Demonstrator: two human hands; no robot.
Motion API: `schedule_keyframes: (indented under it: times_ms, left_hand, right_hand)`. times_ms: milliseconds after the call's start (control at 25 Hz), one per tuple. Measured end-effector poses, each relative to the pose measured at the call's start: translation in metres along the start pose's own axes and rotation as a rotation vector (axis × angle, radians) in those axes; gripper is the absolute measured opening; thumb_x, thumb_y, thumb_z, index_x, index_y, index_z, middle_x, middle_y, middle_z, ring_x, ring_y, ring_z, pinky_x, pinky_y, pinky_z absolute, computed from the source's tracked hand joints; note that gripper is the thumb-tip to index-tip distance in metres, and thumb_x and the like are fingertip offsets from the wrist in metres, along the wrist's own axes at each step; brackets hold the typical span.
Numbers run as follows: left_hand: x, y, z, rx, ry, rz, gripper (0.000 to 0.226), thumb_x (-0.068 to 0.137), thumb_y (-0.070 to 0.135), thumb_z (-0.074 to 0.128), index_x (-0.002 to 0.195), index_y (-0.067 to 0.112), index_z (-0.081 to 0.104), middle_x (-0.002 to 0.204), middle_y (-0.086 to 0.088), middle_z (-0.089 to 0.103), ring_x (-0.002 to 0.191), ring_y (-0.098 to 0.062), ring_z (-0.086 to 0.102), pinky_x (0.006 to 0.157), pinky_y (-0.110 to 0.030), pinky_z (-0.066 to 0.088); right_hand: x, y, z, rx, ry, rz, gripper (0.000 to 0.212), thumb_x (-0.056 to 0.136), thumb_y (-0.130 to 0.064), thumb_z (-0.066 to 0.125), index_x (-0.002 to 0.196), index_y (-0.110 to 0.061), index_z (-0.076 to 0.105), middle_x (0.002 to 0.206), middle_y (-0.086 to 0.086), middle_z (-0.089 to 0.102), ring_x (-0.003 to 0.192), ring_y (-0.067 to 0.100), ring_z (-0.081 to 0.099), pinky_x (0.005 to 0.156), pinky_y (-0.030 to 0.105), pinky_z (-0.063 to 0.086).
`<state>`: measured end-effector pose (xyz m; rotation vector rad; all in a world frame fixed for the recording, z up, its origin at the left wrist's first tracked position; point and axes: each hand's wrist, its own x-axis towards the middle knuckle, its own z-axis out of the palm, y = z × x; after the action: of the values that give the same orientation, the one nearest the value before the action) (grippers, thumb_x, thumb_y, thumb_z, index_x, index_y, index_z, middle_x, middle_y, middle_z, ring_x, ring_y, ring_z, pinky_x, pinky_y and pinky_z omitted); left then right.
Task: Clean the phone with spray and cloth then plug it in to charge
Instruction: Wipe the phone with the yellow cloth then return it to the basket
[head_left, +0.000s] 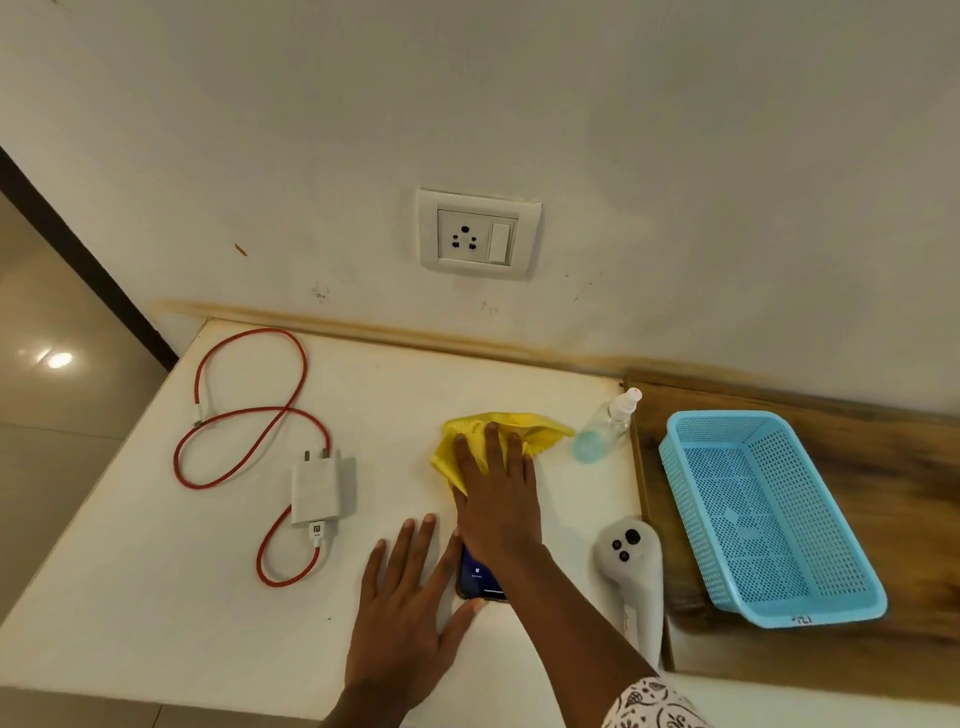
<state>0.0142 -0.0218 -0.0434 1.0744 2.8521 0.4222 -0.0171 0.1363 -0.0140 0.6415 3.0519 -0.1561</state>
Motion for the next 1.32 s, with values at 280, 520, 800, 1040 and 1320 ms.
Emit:
schedule_keyframes:
  times_ms: [280,520,800,1040,1320]
  left_hand:
    - [0.000,0.001,-0.006,-0.025,0.045,0.025,0.064,0.090,0.065,0.025,0.138,0.025,0.039,0.146,-0.009,0.039,0.139,-0.023,0.017,0.110,-0.044,0.015]
    - [0.000,-0.004,-0.003,-0.050,0.063,0.077,0.060,0.091,0.060,0.026,0.135,0.022,0.041,0.145,-0.011,0.037,0.144,-0.020,0.007,0.108,-0.047,0.021]
    - [0.000,-0.004,-0.002,-0.036,0.074,0.085,0.060,0.091,0.059,0.023,0.134,0.022,0.042,0.144,-0.012,0.039,0.144,-0.019,0.003,0.109,-0.046,0.018]
    - [0.000,-0.006,0.001,-0.028,0.082,0.098,0.060,0.090,0.060,0.026,0.133,0.022,0.046,0.144,-0.012,0.038,0.144,-0.021,0.005,0.108,-0.047,0.020]
    - [-0.001,-0.006,0.006,-0.019,0.073,0.089,0.062,0.087,0.060,0.038,0.135,0.022,0.047,0.146,-0.011,0.037,0.140,-0.026,0.020,0.107,-0.050,0.024]
  right_hand:
    - [-0.030,-0.003,0.002,-0.020,0.036,-0.004,0.070,0.073,-0.043,0.068,0.136,-0.028,0.041,0.144,0.013,0.040,0.131,0.039,0.037,0.109,0.055,0.026]
    - [-0.067,-0.010,0.001,-0.022,0.036,0.068,0.061,0.079,-0.046,0.031,0.138,-0.031,0.036,0.143,0.009,0.043,0.131,0.035,0.038,0.106,0.059,0.004]
    - [-0.068,-0.011,0.000,0.055,0.039,0.057,0.077,0.066,-0.036,0.073,0.136,-0.030,0.041,0.139,0.011,0.048,0.124,0.038,0.047,0.091,0.049,0.048]
    - [-0.068,-0.010,0.003,0.076,0.082,0.055,0.071,0.072,-0.035,0.068,0.136,-0.030,0.039,0.141,0.010,0.045,0.127,0.038,0.044,0.093,0.049,0.045]
    - [-0.069,0.000,0.000,0.076,0.098,0.000,0.065,0.076,-0.041,0.062,0.136,-0.031,0.039,0.141,0.007,0.045,0.125,0.033,0.048,0.091,0.044,0.048]
